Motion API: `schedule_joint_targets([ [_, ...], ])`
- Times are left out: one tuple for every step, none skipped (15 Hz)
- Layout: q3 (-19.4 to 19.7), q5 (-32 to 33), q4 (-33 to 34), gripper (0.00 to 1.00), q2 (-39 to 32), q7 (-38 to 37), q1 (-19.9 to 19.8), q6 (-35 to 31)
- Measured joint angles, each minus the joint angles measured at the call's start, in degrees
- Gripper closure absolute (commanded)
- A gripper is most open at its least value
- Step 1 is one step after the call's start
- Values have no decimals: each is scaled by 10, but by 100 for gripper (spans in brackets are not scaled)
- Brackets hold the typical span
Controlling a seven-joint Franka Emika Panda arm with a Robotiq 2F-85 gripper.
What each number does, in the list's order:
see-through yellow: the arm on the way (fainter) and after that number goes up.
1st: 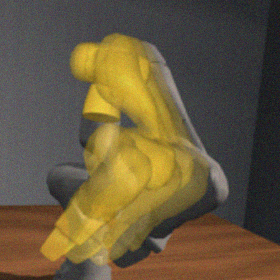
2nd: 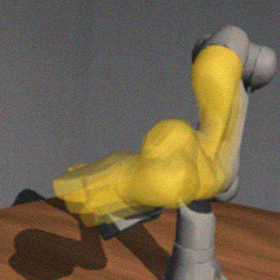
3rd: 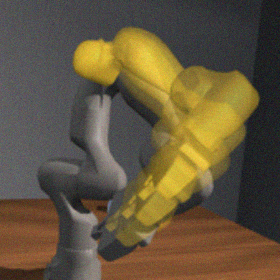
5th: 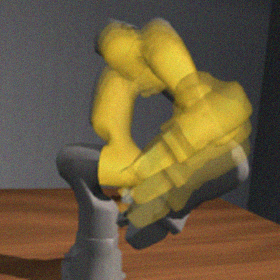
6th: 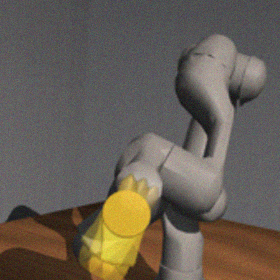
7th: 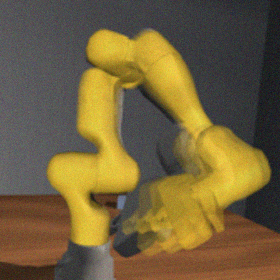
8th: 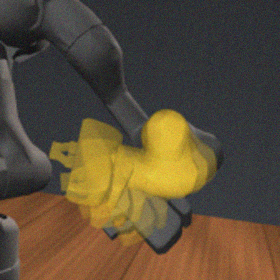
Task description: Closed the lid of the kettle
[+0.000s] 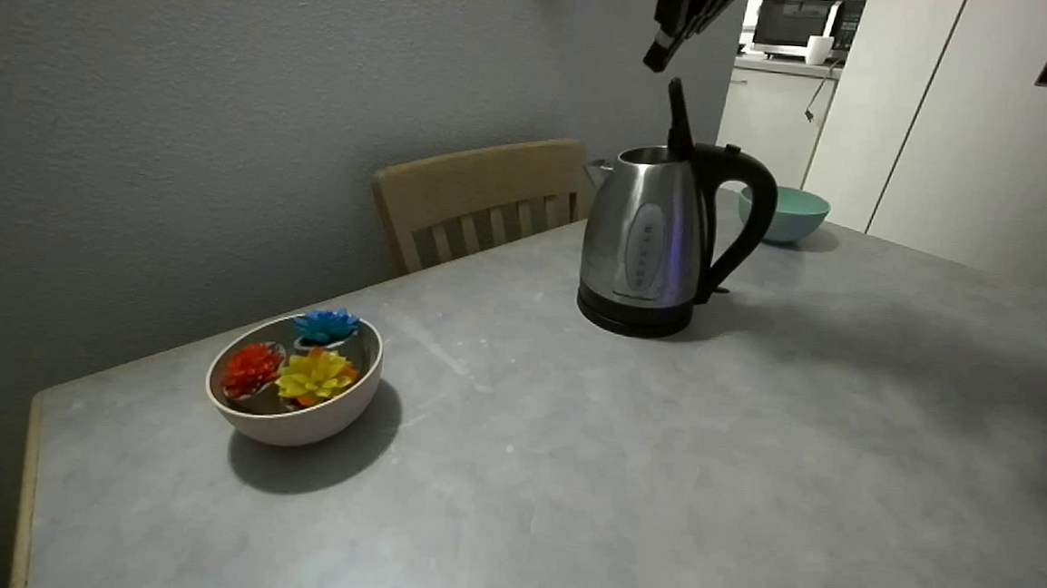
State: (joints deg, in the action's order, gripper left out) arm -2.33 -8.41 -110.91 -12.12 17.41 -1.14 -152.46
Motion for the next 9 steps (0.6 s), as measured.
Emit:
schedule_joint_targets([
  [0, 0, 0, 100, 1, 0, -1, -8],
  [0, 0, 0, 100, 2, -1, -1, -14],
  [1, 0, 0, 100, 5, -5, -1, -18],
  [2, 3, 0, 100, 9, -13, -1, -19],
  [5, 11, -1, 100, 14, -29, -1, -19],
  [10, 26, -1, 100, 18, -50, -1, -19],
  [15, 44, -3, 100, 23, -75, -1, -19],
  [22, 64, -5, 100, 28, -101, 0, -19],
  [29, 88, -7, 100, 32, -132, 0, -18],
])
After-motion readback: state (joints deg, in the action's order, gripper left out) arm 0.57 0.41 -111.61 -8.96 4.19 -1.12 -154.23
